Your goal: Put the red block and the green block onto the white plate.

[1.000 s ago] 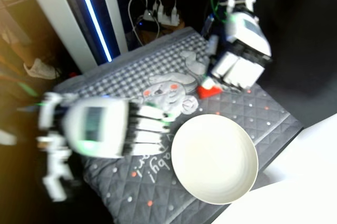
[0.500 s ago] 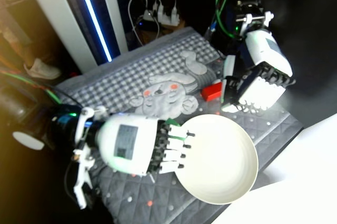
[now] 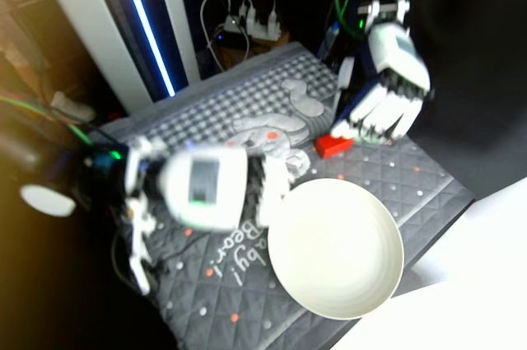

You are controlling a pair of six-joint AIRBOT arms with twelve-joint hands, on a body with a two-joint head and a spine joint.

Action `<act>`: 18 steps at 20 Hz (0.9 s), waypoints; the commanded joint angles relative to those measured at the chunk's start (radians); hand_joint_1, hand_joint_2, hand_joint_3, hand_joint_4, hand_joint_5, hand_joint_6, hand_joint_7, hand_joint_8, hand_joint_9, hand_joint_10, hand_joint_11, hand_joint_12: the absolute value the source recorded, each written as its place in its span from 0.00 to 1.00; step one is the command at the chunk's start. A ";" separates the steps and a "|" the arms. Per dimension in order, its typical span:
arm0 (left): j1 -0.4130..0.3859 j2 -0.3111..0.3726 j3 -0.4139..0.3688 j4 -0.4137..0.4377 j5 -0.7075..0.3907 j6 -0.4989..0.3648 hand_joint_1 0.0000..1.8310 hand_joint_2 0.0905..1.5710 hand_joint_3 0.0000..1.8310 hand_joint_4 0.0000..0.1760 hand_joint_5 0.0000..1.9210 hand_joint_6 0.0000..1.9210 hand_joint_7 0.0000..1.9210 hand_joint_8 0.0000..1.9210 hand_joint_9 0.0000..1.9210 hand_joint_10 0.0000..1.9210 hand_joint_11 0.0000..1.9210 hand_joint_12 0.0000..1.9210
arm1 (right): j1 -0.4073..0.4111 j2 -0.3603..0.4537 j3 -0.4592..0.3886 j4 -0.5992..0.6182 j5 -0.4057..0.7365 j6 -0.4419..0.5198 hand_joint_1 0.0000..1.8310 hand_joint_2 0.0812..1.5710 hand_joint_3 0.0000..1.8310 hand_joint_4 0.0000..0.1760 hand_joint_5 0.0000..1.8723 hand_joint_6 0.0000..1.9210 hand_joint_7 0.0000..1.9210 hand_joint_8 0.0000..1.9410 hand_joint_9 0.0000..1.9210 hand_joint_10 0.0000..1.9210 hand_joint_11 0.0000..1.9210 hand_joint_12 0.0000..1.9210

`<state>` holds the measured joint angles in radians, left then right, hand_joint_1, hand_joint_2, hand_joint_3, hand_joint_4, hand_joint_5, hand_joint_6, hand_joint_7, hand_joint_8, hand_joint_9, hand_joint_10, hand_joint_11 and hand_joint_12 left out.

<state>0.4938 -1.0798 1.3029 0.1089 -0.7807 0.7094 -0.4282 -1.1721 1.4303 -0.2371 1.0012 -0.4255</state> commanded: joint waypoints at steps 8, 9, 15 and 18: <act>0.049 0.015 -0.012 0.087 0.012 -0.077 0.57 0.55 0.00 0.00 0.38 0.00 0.46 0.01 0.45 0.10 0.23 0.62 | 0.002 0.038 -0.055 -0.028 0.115 -0.002 0.67 0.60 0.00 0.00 0.78 0.04 0.85 0.06 0.78 0.81 0.78 0.94; 0.043 0.006 -0.005 0.106 0.043 -0.077 0.57 0.55 0.00 0.00 0.38 0.00 0.46 0.01 0.45 0.10 0.23 0.62 | -0.001 0.035 -0.059 -0.035 0.106 -0.002 0.67 0.60 0.00 0.00 0.78 0.04 0.85 0.06 0.78 0.81 0.78 0.94; 0.032 -0.035 0.018 0.137 0.153 -0.009 0.73 0.64 0.00 0.00 0.49 0.01 0.54 0.36 0.53 0.12 0.28 0.72 | -0.067 0.010 -0.057 -0.011 0.099 -0.002 0.69 0.64 0.00 0.00 0.65 0.26 0.62 0.39 0.71 0.07 0.54 0.44; 0.028 -0.053 0.027 0.117 0.175 0.040 0.69 0.68 0.00 0.00 0.55 0.33 0.53 0.59 0.49 0.40 0.32 0.74 | -0.111 -0.004 -0.058 0.020 0.100 -0.002 0.71 0.64 0.00 0.00 0.70 0.11 0.60 0.46 0.66 0.23 0.47 0.61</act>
<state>0.5316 -1.1374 1.3228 0.2386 -0.5255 0.7395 -0.5434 -1.1816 1.3716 -0.2398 0.9916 -0.4301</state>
